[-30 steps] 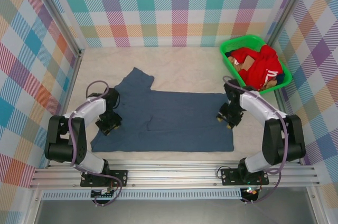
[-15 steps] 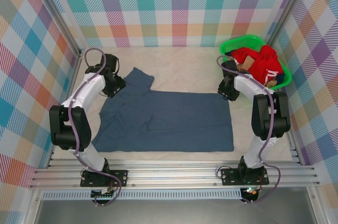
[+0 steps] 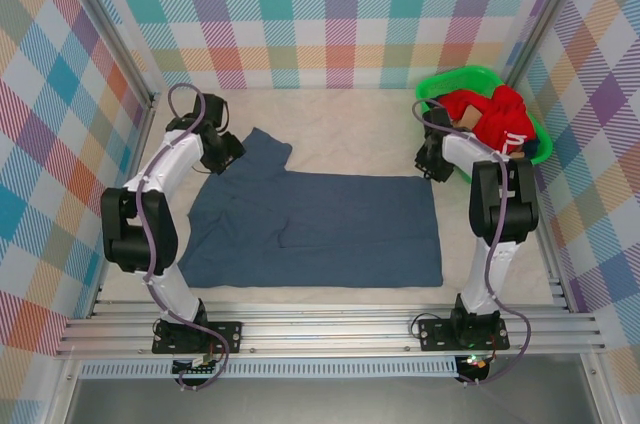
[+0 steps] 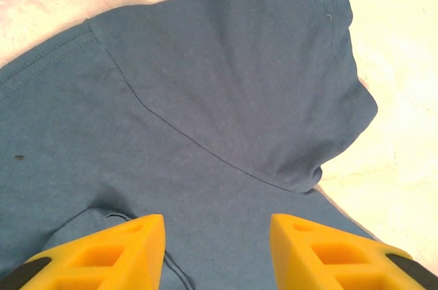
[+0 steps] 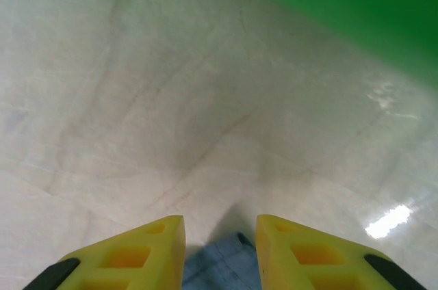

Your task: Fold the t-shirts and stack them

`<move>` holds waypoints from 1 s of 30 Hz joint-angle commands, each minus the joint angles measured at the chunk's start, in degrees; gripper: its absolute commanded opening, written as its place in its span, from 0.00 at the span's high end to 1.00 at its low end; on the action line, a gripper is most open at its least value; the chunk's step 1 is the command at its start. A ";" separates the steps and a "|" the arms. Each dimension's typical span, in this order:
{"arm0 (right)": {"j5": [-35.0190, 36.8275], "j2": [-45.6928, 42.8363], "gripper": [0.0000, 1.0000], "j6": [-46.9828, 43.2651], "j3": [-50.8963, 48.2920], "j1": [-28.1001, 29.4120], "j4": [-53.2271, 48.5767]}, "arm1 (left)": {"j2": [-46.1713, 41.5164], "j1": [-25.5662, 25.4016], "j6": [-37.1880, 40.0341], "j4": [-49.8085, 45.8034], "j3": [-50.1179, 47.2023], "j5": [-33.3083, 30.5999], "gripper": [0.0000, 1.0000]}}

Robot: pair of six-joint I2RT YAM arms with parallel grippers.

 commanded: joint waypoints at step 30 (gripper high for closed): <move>-0.17 -8.84 0.64 -5.54 -4.34 6.26 -1.33 | 9.42 4.02 -1.19 -5.86 2.63 -4.50 0.59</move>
